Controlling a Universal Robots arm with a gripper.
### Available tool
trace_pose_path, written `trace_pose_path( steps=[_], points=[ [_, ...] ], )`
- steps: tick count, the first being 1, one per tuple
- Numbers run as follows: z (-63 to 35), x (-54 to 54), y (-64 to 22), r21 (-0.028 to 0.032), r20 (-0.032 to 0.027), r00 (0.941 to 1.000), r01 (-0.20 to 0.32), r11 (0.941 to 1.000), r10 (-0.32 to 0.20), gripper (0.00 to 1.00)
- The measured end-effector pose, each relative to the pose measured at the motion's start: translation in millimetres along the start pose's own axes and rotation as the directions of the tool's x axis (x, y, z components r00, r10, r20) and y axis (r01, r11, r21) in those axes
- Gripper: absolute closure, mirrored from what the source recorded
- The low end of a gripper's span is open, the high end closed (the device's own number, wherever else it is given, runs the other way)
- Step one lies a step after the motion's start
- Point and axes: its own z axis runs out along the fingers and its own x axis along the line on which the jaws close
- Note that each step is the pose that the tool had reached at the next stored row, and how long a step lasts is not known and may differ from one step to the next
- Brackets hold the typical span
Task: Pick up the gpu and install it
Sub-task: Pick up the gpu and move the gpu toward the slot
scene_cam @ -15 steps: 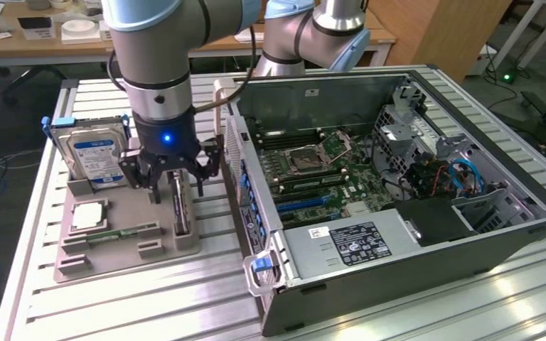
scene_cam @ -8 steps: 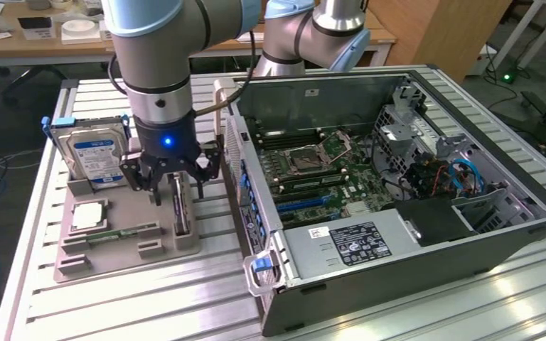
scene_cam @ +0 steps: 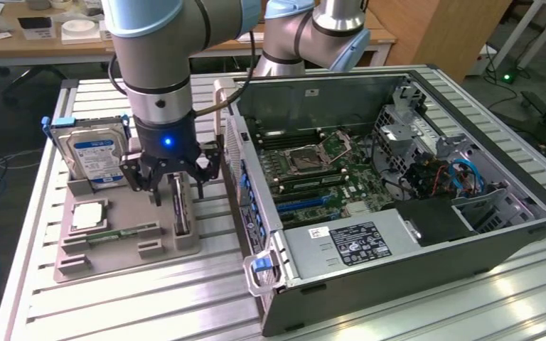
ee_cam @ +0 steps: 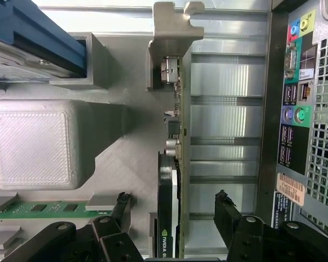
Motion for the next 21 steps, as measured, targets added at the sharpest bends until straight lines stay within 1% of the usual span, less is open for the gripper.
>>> trace_pose_path(
  steps=[4,9,12,13,14,17,18,21],
  points=[
    [1.5,0.0,0.2,0.0003,0.0002,1.0,0.0,1.0,0.0,0.28],
    [3.9,0.0,2.7,0.0004,-0.0001,1.0,0.0,1.0,0.0,0.28],
    [6.0,0.1,3.2,-0.0024,-0.0004,1.0,0.0,1.0,0.0,0.28],
    [6.6,0.1,3.4,-0.0058,-0.0008,1.0,0.0,1.0,0.0,0.28],
    [7.0,0.2,3.7,-0.0116,-0.0012,1.0,0.0,0.9999,0.0,0.28],
    [8.0,0.1,4.8,-0.0372,-0.0025,1.0,0.0,0.9993,0.0,0.28],
    [8.9,0.1,4.9,-0.0396,-0.0023,1.0,0.0,0.9992,0.0,0.28],
    [12.9,0.2,5.1,-0.0394,-0.0026,1.0,-0.001,0.9992,0.0,0.28]
  ],
)
